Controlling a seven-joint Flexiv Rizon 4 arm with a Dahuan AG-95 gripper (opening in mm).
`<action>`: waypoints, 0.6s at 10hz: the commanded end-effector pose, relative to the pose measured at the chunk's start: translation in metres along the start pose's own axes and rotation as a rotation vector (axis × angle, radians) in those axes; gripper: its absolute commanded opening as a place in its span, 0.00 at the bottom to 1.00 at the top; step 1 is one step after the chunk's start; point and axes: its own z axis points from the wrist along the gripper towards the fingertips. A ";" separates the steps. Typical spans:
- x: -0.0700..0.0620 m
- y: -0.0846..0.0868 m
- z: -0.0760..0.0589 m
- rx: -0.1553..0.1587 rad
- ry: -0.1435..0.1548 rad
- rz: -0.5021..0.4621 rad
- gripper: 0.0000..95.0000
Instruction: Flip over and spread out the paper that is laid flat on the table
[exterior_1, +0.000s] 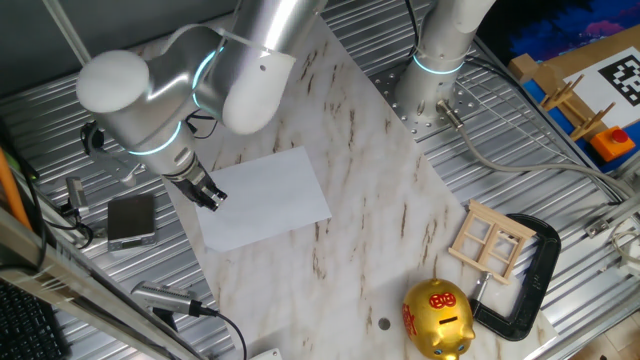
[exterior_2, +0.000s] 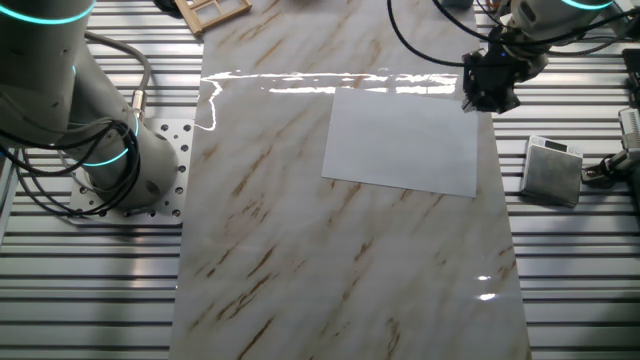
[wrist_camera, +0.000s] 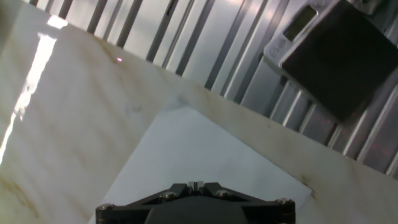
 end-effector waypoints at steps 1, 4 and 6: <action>0.001 0.001 0.001 -0.001 -0.010 0.039 0.00; 0.002 0.000 0.000 -0.013 -0.019 0.031 0.00; 0.002 0.000 0.000 -0.014 -0.015 0.027 0.00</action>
